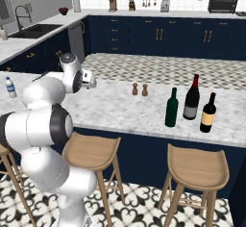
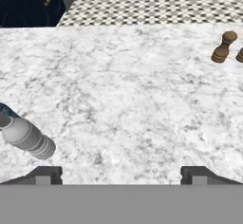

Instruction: Move the plastic bottles in the middle to the plastics group, and the glass bottles in the middle to the glass group.

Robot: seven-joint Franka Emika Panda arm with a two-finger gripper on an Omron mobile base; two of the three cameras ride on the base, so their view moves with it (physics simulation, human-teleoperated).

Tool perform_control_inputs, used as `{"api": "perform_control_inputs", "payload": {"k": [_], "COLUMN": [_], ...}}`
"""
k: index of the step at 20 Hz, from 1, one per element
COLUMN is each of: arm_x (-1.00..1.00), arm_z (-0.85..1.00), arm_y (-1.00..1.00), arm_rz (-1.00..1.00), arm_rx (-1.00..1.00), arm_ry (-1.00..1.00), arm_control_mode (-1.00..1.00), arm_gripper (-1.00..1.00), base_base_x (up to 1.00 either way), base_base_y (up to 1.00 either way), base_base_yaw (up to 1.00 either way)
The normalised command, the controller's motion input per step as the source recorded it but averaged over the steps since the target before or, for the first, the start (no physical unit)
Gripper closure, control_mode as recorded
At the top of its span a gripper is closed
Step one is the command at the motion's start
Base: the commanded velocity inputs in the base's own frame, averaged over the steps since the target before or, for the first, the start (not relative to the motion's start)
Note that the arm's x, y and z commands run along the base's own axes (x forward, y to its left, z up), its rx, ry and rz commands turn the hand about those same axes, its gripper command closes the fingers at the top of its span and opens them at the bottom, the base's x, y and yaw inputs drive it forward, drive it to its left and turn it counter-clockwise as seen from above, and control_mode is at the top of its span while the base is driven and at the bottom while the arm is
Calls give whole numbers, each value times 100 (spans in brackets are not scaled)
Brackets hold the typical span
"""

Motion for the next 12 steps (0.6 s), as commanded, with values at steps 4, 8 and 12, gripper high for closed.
{"api": "perform_control_inputs", "payload": {"k": [4, 8, 12], "arm_x": [-99, -100, -100], "arm_z": [10, 10, 8], "arm_y": [-38, -26, -26], "arm_rz": [-14, -14, -17], "arm_rx": [1, 0, 0], "arm_ry": [1, 0, 0], "arm_control_mode": [-100, -100, -100], "arm_gripper": [-100, -100, -100], "base_base_x": [0, 0, 0], "base_base_y": [0, 0, 0], "base_base_yaw": [0, 0, 0]}}
